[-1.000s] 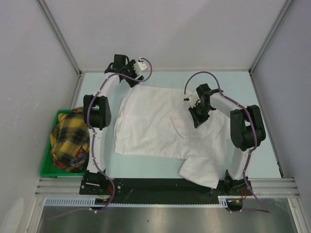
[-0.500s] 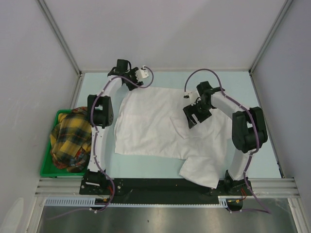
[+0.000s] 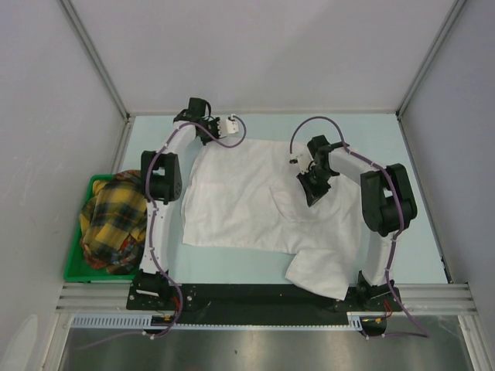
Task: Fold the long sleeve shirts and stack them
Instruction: Fold the shirt
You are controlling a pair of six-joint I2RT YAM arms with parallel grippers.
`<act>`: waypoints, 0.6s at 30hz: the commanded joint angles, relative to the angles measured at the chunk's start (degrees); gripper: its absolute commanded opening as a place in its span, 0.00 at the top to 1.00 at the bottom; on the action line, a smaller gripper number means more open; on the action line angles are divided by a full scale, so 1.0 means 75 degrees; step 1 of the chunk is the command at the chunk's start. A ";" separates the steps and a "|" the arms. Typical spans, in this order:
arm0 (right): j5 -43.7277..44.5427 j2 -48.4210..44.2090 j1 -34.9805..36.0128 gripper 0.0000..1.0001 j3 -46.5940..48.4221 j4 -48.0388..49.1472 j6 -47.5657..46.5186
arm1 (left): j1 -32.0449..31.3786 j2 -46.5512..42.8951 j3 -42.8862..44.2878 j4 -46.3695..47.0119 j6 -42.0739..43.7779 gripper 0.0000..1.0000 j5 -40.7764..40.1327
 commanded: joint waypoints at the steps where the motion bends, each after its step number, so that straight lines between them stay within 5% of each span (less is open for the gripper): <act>1: -0.0156 -0.0408 -0.0079 1.00 0.0369 -0.0138 -0.0099 | -0.0087 -0.0073 0.0239 -0.0467 0.0397 0.92 0.0161; 2: -0.0191 -0.0502 -0.0161 1.00 0.0393 -0.0173 -0.0111 | -0.0087 -0.0120 0.0239 -0.0444 0.0316 1.00 0.0208; 18: -0.0942 -0.2471 -0.0888 1.00 0.1025 -0.1298 -0.1013 | -0.0063 -0.2064 -0.1141 0.0237 -0.0669 1.00 0.0841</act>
